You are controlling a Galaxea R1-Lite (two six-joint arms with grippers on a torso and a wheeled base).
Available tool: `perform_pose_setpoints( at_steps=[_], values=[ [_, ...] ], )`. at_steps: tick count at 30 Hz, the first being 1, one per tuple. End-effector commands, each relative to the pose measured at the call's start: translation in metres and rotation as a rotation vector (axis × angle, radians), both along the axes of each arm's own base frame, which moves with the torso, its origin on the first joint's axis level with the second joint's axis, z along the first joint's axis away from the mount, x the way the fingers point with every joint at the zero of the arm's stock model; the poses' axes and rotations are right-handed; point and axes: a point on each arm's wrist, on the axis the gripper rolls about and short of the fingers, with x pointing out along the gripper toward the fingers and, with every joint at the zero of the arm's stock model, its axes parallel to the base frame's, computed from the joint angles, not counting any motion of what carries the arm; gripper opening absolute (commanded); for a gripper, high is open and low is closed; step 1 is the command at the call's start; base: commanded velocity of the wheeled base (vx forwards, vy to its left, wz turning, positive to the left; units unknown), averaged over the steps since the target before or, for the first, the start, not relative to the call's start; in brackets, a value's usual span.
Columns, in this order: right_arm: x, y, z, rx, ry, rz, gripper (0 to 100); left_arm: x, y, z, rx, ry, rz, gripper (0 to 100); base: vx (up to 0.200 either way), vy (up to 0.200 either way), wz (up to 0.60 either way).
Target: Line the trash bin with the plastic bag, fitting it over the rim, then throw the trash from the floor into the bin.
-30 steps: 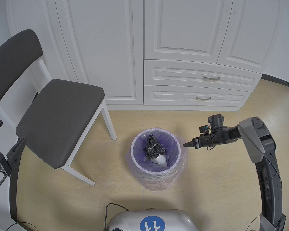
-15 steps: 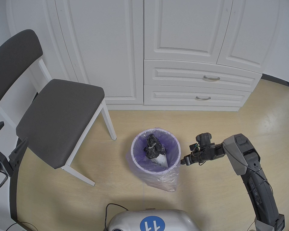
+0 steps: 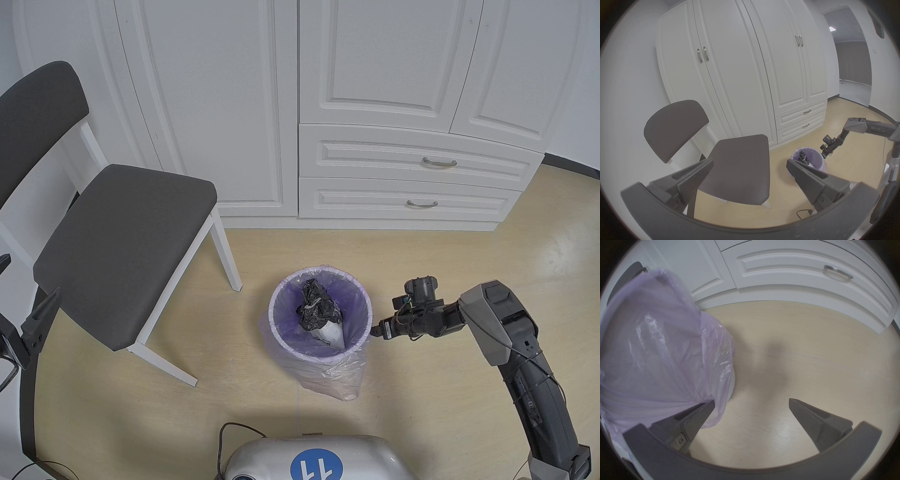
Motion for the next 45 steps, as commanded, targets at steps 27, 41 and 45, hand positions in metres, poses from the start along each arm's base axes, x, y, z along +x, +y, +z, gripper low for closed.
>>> perform_pose_setpoints(
  at_steps=[27,41,45],
  values=[
    [-0.26,-0.11,0.274,0.227,-0.933,-0.665,100,-0.013,0.001,0.021,-0.098,-0.198,-0.071,100,0.0,0.0,0.0],
    [-0.328,-0.118,0.401,0.226,-1.128,-0.627,100,-0.04,0.008,0.088,-0.348,-0.385,-0.078,100,0.0,0.0,0.0],
    [-0.364,-0.112,0.445,0.247,-1.133,-0.594,100,-0.053,0.011,0.122,-0.351,-0.435,-0.064,100,0.0,0.0,0.0]
  ],
)
